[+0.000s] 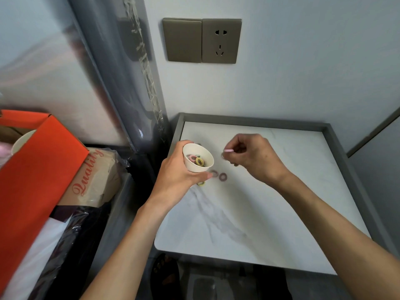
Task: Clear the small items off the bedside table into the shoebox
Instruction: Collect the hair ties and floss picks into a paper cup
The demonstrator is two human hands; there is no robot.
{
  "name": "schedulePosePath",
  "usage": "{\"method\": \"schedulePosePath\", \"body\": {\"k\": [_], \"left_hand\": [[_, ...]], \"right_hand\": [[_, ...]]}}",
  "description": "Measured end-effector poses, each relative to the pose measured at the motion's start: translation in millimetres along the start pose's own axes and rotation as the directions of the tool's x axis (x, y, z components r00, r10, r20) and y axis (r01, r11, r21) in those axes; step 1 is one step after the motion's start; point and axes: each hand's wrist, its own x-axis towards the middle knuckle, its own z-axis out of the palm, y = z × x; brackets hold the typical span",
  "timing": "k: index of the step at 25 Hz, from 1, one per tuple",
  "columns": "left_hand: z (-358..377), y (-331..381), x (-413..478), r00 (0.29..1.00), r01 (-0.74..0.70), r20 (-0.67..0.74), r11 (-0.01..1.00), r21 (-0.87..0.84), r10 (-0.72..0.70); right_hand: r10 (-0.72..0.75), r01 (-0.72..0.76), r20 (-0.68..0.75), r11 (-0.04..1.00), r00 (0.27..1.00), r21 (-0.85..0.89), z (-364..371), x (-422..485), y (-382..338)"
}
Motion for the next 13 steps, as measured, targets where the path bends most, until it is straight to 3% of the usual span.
{"method": "schedulePosePath", "body": {"k": [2,6,8,11,13], "left_hand": [[3.0,1.4,-1.8,0.999,-0.021,0.035,1.000,0.012,0.021],[5.4,3.7,-4.5,0.996,-0.044,0.074,0.999,0.010,0.043],[3.2,0.8,-2.9,0.997,-0.043,0.067,0.999,-0.005,0.043],[-1.5,-5.4,0.6,0.999,-0.043,0.009,0.999,-0.015,0.044],[-6.1,-7.9,3.0,0.996,-0.051,-0.080,0.999,-0.004,0.051]], "right_hand": [[-0.060,0.058,0.035,0.996,0.998,0.072,4.2,-0.8,-19.3],[-0.072,0.077,0.228,0.997,0.971,-0.011,19.6,-6.7,-35.8],[-0.085,0.085,0.175,0.996,0.981,0.011,17.6,-4.9,-34.0],[-0.114,0.115,-0.013,0.993,0.993,0.032,14.4,-0.3,-22.0],[-0.029,0.022,-0.047,0.989,0.998,-0.146,17.4,3.2,-5.5]]}}
